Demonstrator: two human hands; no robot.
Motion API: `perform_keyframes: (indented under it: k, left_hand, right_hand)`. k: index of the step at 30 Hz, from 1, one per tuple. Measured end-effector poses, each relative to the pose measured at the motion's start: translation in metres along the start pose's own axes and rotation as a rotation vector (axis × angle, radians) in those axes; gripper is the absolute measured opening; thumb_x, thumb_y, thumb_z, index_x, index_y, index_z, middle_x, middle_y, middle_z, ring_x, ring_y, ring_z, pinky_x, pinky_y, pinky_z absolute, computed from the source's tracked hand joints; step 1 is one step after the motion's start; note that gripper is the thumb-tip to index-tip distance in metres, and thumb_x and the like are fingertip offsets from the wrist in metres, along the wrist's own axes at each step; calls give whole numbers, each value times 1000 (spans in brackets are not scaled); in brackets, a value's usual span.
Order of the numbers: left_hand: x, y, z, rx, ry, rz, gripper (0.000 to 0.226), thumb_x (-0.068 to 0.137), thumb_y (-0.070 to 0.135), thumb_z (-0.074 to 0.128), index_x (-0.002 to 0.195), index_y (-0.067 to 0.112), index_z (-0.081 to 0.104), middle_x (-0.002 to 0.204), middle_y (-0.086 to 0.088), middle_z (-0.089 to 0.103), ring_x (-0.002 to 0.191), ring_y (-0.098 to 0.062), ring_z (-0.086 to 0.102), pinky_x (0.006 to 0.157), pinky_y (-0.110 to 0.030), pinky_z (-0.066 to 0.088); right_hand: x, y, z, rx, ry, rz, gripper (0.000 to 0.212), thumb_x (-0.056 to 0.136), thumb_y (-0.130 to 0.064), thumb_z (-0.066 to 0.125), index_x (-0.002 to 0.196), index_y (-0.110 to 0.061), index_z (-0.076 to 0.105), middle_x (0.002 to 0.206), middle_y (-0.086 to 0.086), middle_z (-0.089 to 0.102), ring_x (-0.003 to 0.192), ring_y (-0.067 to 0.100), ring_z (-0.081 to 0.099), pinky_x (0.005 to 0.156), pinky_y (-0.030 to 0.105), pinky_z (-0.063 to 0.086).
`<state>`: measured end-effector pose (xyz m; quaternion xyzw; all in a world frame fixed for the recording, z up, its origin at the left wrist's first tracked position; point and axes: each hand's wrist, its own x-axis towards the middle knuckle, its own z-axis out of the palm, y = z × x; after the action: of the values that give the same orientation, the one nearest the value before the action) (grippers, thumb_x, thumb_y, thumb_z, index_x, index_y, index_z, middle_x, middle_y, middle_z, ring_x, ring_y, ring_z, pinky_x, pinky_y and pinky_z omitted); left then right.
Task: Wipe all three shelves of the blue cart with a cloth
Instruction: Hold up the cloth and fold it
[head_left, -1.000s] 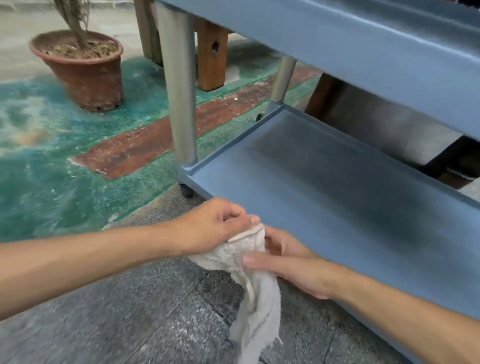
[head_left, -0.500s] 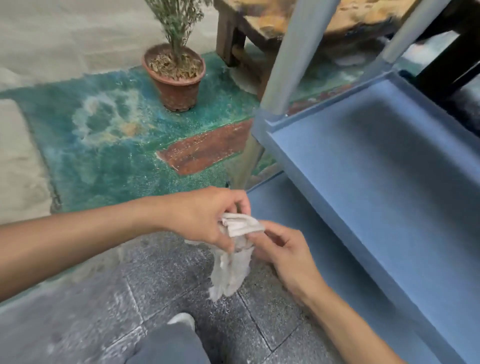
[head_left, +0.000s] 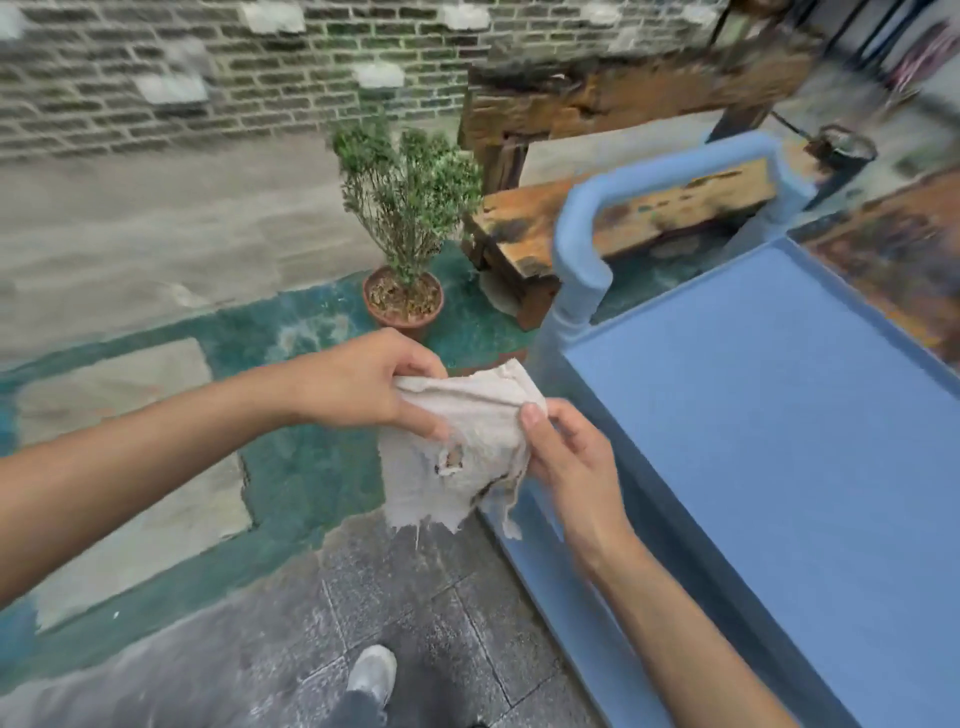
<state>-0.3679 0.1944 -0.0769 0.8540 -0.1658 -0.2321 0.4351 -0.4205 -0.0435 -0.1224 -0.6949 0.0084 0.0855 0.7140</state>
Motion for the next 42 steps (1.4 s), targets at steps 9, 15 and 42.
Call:
perform_keyframes:
  k: [9, 15, 42]
  left_hand:
    - [-16, 144, -146, -200, 155, 130, 38, 62, 34, 92, 91, 15, 76, 90, -7, 79, 79, -19, 75, 63, -19, 54]
    - [-9, 214, -192, -79, 78, 386, 26, 78, 33, 84, 101, 27, 73, 101, 1, 77, 92, -18, 75, 77, -31, 61]
    - [41, 177, -136, -94, -259, 314, 29, 86, 44, 76, 103, 21, 74, 99, 0, 78, 87, -17, 75, 77, -29, 59]
  right_hand:
    - [14, -211, -21, -68, 95, -225, 15, 101, -12, 59, 108, -20, 70, 85, -3, 77, 76, 11, 70, 74, 30, 62]
    - [22, -283, -22, -115, 47, -235, 22, 96, -15, 70, 116, -6, 69, 99, 11, 78, 89, 20, 72, 77, 30, 59]
    - [-11, -417, -95, -154, 488, -439, 30, 94, -50, 66, 82, -24, 73, 80, -2, 71, 76, 13, 68, 70, 32, 58]
